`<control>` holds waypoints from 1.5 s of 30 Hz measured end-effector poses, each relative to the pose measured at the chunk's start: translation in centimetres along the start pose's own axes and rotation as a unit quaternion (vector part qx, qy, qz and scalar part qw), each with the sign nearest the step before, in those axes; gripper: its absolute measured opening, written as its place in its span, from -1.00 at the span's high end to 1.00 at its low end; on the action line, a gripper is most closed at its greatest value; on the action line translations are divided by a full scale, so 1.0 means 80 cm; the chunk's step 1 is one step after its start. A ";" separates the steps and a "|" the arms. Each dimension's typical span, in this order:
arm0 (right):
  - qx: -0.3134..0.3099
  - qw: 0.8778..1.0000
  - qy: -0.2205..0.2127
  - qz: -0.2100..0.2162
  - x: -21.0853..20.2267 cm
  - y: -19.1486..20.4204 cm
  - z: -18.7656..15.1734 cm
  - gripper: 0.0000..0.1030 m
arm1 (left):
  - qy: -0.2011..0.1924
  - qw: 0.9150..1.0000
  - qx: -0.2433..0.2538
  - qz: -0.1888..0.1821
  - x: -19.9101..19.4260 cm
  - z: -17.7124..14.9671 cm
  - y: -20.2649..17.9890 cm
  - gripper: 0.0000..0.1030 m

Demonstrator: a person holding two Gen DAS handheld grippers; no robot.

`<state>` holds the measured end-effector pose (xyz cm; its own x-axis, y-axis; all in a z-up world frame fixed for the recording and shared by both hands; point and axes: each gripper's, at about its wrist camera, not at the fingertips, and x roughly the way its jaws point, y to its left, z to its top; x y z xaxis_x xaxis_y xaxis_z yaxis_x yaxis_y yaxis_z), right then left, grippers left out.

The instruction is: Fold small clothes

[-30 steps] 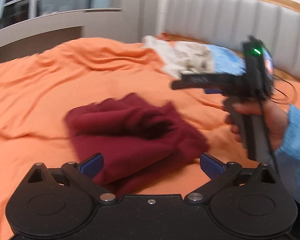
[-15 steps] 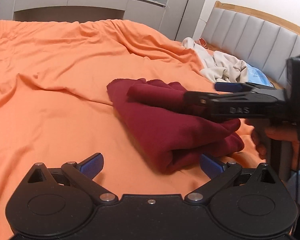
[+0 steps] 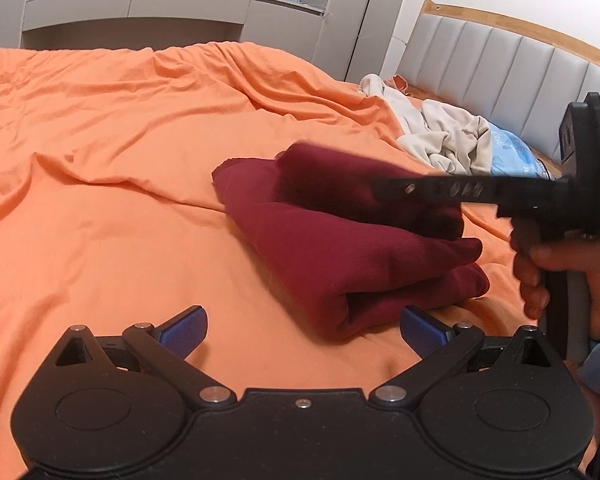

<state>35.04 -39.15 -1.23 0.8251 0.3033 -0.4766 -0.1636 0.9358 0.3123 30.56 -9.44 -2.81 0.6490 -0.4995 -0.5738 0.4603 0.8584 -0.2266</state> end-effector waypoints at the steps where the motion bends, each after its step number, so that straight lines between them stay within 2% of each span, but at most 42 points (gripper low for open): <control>1: 0.031 1.000 -0.002 0.001 -0.005 -0.018 0.003 0.57 | -0.001 1.000 0.003 -0.001 0.000 -0.001 -0.002 -0.99; 3: 0.087 0.996 0.004 0.003 -0.012 -0.053 0.004 0.57 | -0.001 1.000 0.006 -0.001 0.002 -0.003 -0.002 -0.99; 5: 0.115 0.993 0.012 -0.008 -0.013 -0.078 0.003 0.57 | -0.001 1.000 0.007 -0.001 0.003 -0.004 -0.002 -0.99; 7: 0.122 0.992 0.029 -0.024 -0.013 -0.099 0.000 0.56 | -0.001 1.000 0.006 -0.001 0.004 -0.004 0.000 -0.99; 11: 0.124 0.990 0.049 -0.046 -0.014 -0.116 -0.006 0.37 | -0.001 1.000 0.003 -0.001 0.005 -0.002 0.001 -0.99; 13: 0.111 0.991 0.051 -0.052 -0.016 -0.117 -0.006 0.10 | -0.005 1.000 0.004 -0.002 0.005 -0.001 0.002 -0.99; 14: 0.106 0.992 0.049 -0.052 -0.017 -0.114 -0.006 0.07 | -0.007 1.000 0.004 -0.003 0.005 0.000 0.002 -0.99; 19: 0.111 0.993 0.013 -0.027 -0.017 -0.105 -0.003 -0.35 | -0.021 1.000 0.019 -0.006 0.011 0.007 -0.006 -0.99; 22: 0.098 0.994 0.010 -0.036 -0.004 -0.097 -0.004 -0.38 | -0.029 0.999 0.042 -0.009 0.017 0.011 -0.019 -0.99; 25: 0.112 0.993 0.014 -0.031 0.008 -0.098 -0.009 -0.39 | -0.029 0.997 0.074 0.001 0.026 0.013 -0.033 -0.99; 29: 0.105 0.994 0.005 -0.033 0.014 -0.095 -0.010 -0.39 | -0.035 0.988 0.146 0.029 0.034 0.016 -0.059 -0.99; 32: 0.088 0.995 0.004 -0.039 0.017 -0.091 -0.009 -0.12 | -0.054 0.971 0.224 0.061 0.038 0.014 -0.081 -0.86; 34: 0.086 0.995 0.005 -0.041 0.019 -0.090 -0.010 0.23 | -0.063 0.960 0.263 0.070 0.043 0.011 -0.093 -0.57; 35: 0.084 0.995 0.004 -0.043 0.018 -0.089 -0.010 0.30 | -0.062 0.958 0.273 0.066 0.045 0.010 -0.098 -0.48; 36: 0.083 0.996 0.002 -0.046 0.018 -0.089 -0.010 0.42 | -0.059 0.957 0.277 0.057 0.047 0.010 -0.100 -0.30; 38: 0.080 0.996 0.000 -0.048 0.016 -0.089 -0.010 0.55 | -0.061 0.956 0.281 0.055 0.048 0.008 -0.103 -0.24; 40: 0.080 0.995 -0.002 -0.057 0.015 -0.090 -0.010 0.70 | -0.064 0.954 0.287 0.051 0.048 0.007 -0.105 0.00; 43: 0.085 0.994 -0.010 -0.063 0.012 -0.092 -0.010 0.85 | -0.071 0.957 0.276 0.045 0.047 0.010 -0.102 0.32; 45: 0.081 0.995 -0.017 -0.062 0.009 -0.091 -0.010 0.88 | -0.074 0.957 0.275 0.046 0.047 0.010 -0.101 0.44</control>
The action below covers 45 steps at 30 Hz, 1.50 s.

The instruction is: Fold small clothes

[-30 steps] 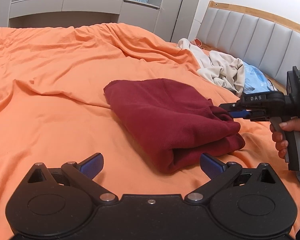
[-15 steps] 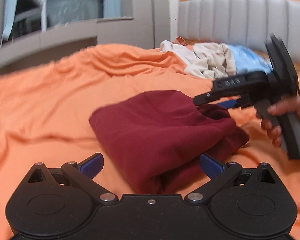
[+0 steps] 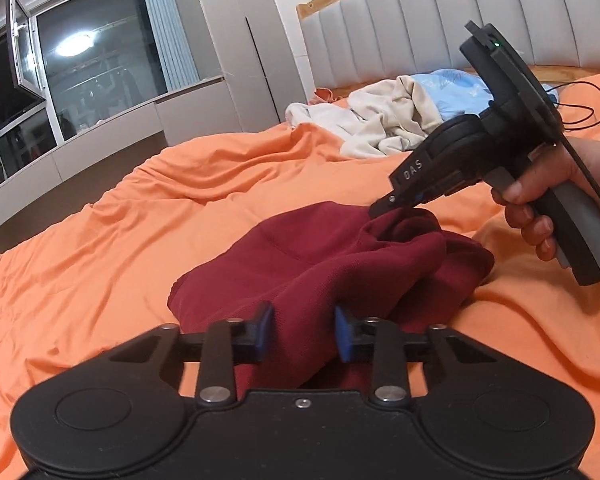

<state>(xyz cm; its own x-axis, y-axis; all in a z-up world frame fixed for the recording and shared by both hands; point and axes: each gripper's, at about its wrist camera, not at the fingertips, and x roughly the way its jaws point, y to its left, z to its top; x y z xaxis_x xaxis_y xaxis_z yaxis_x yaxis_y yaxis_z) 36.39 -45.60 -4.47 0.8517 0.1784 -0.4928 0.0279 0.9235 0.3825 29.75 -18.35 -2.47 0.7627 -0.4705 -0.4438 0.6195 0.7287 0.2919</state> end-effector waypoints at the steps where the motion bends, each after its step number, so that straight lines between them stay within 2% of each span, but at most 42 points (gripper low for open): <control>1: -0.003 1.000 -0.002 0.000 -0.001 0.002 0.000 0.89 | -0.002 1.000 0.000 0.001 0.000 0.000 0.000 0.48; 7: -0.011 1.000 -0.027 -0.010 -0.021 0.006 0.008 0.92 | -0.009 1.000 -0.009 -0.001 -0.005 0.001 0.004 0.61; 12: -0.004 0.999 -0.040 -0.024 -0.050 -0.007 0.015 0.92 | -0.017 1.000 -0.011 -0.018 -0.013 0.013 -0.003 0.63; 16: 0.014 0.999 -0.025 -0.034 -0.049 -0.030 0.011 0.92 | -0.011 0.999 -0.002 -0.038 -0.007 0.011 -0.017 0.64; 21: 0.014 0.999 0.013 -0.043 -0.025 -0.039 -0.004 0.91 | 0.003 0.999 0.010 -0.041 0.002 0.005 -0.024 0.60; 24: 0.011 0.999 0.022 -0.046 -0.022 -0.039 -0.008 0.88 | 0.003 0.999 -0.010 -0.046 0.001 0.004 -0.018 0.44; 28: -0.009 0.998 0.023 -0.055 -0.026 -0.032 -0.009 0.75 | 0.004 0.996 -0.066 -0.065 0.000 0.003 -0.002 -0.07; 29: -0.014 0.998 0.023 -0.058 -0.026 -0.031 -0.009 0.75 | 0.004 0.994 -0.082 -0.070 -0.001 0.002 0.004 -0.14; 30: -0.019 0.998 0.023 -0.062 -0.027 -0.030 -0.010 0.70 | 0.004 0.992 -0.098 -0.075 -0.002 0.002 0.009 -0.26; 32: -0.027 0.997 0.021 -0.070 -0.029 -0.029 -0.011 0.44 | 0.003 0.988 -0.132 -0.086 -0.006 0.002 0.020 -0.44; 34: -0.036 0.996 0.015 -0.079 -0.033 -0.026 -0.011 0.02 | 0.003 0.982 -0.166 -0.093 -0.011 -0.001 0.031 -0.70; 35: -0.041 0.996 0.011 -0.083 -0.037 -0.024 -0.011 -0.05 | 0.002 0.978 -0.185 -0.094 -0.013 -0.002 0.038 -0.75; 37: -0.054 0.995 0.005 -0.081 -0.047 -0.021 -0.011 -0.39 | 0.000 0.970 -0.226 -0.092 -0.017 -0.006 0.054 -0.90; 40: -0.080 0.995 -0.002 -0.062 -0.065 -0.012 -0.012 -0.74 | 0.004 0.956 -0.284 -0.079 -0.019 -0.011 0.078 -0.98; 42: -0.095 0.994 -0.008 -0.054 -0.075 -0.007 -0.015 -0.85 | 0.013 0.947 -0.313 -0.063 -0.016 -0.015 0.091 -0.99; 45: -0.104 0.994 -0.005 -0.031 -0.080 -0.001 -0.021 -0.96 | 0.049 0.935 -0.351 -0.035 -0.004 -0.022 0.105 -0.99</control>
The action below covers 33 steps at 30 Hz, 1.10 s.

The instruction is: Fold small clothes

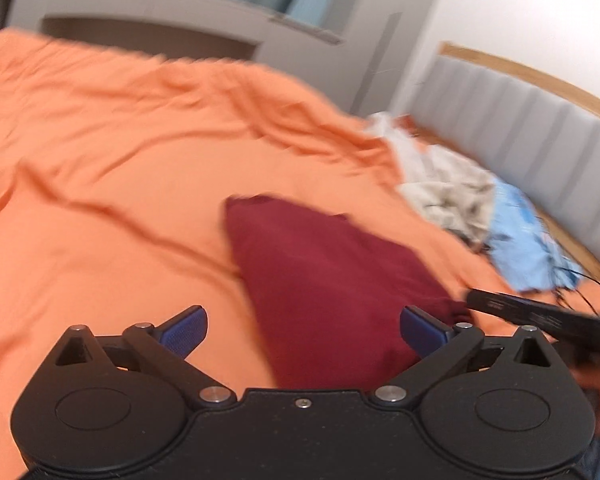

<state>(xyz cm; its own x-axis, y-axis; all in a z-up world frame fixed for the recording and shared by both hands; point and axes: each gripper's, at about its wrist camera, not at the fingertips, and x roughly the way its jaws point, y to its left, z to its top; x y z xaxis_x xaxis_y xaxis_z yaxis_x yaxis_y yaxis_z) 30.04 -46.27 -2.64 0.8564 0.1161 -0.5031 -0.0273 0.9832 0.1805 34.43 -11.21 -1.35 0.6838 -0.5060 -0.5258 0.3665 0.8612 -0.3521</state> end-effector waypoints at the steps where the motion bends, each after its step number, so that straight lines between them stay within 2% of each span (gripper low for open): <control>1: -0.006 1.000 0.002 0.008 -0.001 0.004 -0.001 -0.97 | 0.011 1.000 -0.015 0.007 0.005 0.000 0.006 -0.99; 6: -0.081 0.996 -0.006 0.048 -0.012 0.041 -0.007 -0.99 | 0.048 0.996 -0.075 0.011 0.021 -0.003 0.032 -0.99; 9: -0.148 0.985 -0.008 0.087 -0.023 0.071 -0.016 -0.99 | 0.052 0.995 -0.087 0.007 0.023 -0.004 0.039 -0.99; 14: -0.239 0.968 0.011 0.070 -0.018 0.110 -0.038 -0.99 | 0.053 0.995 -0.085 0.010 0.023 -0.007 0.042 -0.99; 18: -0.240 0.970 0.025 0.009 -0.004 0.110 -0.045 -0.99 | 0.054 0.995 -0.082 0.011 0.023 -0.007 0.041 -0.99; 22: -0.189 0.982 0.021 -0.019 -0.003 0.084 -0.035 -0.99 | 0.054 0.995 -0.080 0.011 0.023 -0.008 0.040 -0.99; 25: -0.177 0.983 0.042 -0.015 0.002 0.070 -0.029 -0.99 | 0.057 0.996 -0.074 0.010 0.025 -0.009 0.037 -0.99; 30: -0.228 0.968 0.098 0.030 0.006 0.060 -0.033 -0.99 | 0.061 0.996 -0.059 0.016 0.027 -0.011 0.034 -0.99; 33: -0.197 0.975 0.089 0.047 -0.006 0.042 -0.024 -1.00 | 0.062 0.996 -0.056 0.014 0.025 -0.008 0.036 -0.99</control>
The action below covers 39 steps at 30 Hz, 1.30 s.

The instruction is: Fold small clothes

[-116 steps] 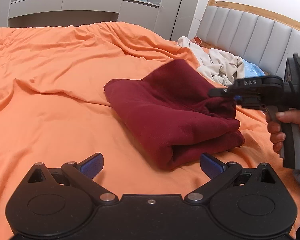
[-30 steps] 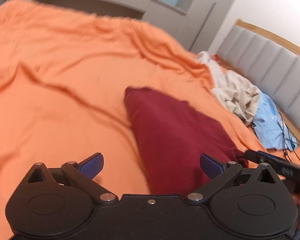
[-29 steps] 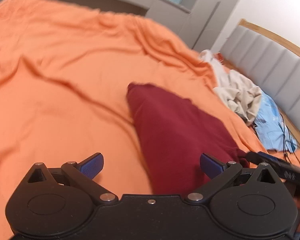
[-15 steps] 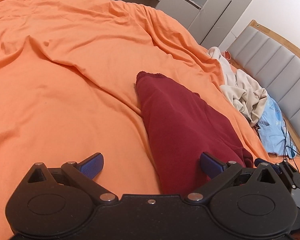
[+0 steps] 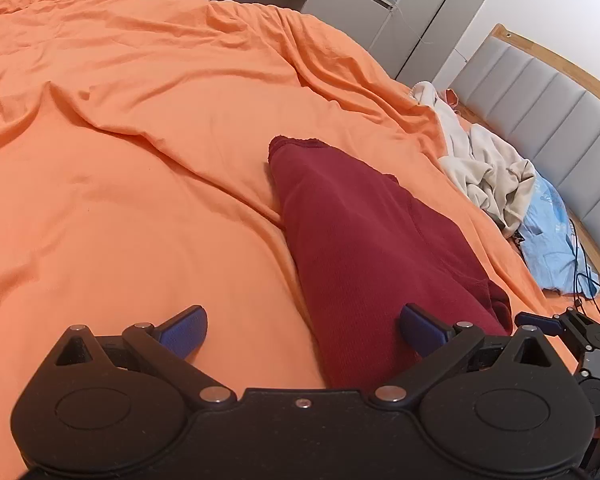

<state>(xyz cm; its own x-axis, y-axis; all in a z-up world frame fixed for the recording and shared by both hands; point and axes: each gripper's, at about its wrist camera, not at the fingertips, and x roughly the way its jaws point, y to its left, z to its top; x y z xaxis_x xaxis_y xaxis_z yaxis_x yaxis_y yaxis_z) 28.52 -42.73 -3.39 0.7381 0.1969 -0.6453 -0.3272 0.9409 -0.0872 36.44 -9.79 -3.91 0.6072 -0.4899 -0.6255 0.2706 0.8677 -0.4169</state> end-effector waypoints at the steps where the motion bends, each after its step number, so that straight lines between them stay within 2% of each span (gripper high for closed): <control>1: 0.016 1.000 -0.008 -0.001 -0.005 -0.009 0.001 -1.00 | -0.002 1.000 0.000 -0.002 -0.001 0.001 0.001 -0.99; 7: 0.087 0.995 -0.034 -0.031 -0.022 -0.046 0.008 -1.00 | -0.015 1.000 0.014 -0.021 -0.008 0.008 -0.004 -0.99; 11: 0.118 0.991 -0.053 -0.015 -0.031 -0.071 0.010 -1.00 | -0.007 0.999 0.036 -0.037 -0.003 0.018 -0.011 -0.99; 15: 0.217 0.974 -0.062 -0.004 -0.013 -0.104 0.012 -1.00 | -0.003 0.996 0.070 -0.054 0.011 0.034 -0.017 -0.99; 17: 0.262 0.963 -0.057 0.023 0.008 -0.119 0.010 -1.00 | 0.001 0.995 0.085 -0.056 0.024 0.040 -0.017 -0.99; 20: 0.323 0.942 -0.040 0.077 0.044 -0.135 0.006 -1.00 | 0.005 0.996 0.065 -0.065 0.039 0.043 -0.007 -0.99; 22: 0.355 0.929 -0.029 0.094 0.065 -0.141 0.002 -1.00 | 0.010 0.997 0.043 -0.069 0.045 0.044 0.001 -0.99; 26: 0.360 0.927 -0.030 0.103 0.088 -0.141 -0.003 -1.00 | 0.015 0.998 0.026 -0.062 0.055 0.042 0.009 -0.99; 31: 0.389 0.914 -0.005 0.117 0.115 -0.141 -0.021 -1.00 | 0.025 0.998 0.040 -0.046 0.065 0.031 0.006 -0.99; 33: 0.389 0.914 -0.005 0.116 0.119 -0.137 -0.022 -1.00 | 0.025 0.998 0.042 -0.044 0.067 0.029 0.006 -0.99; 39: 0.408 0.905 -0.011 0.120 0.122 -0.140 -0.026 -1.00 | 0.031 0.998 0.035 -0.046 0.071 0.028 0.011 -0.99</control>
<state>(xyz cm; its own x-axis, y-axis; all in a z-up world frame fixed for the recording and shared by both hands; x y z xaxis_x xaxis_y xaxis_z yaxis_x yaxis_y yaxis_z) 38.15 -51.95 -10.30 0.7186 0.4192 -0.5549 0.0589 0.7583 0.6492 41.77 -11.64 -6.36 0.5309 -0.5708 -0.6263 0.3771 0.8210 -0.4286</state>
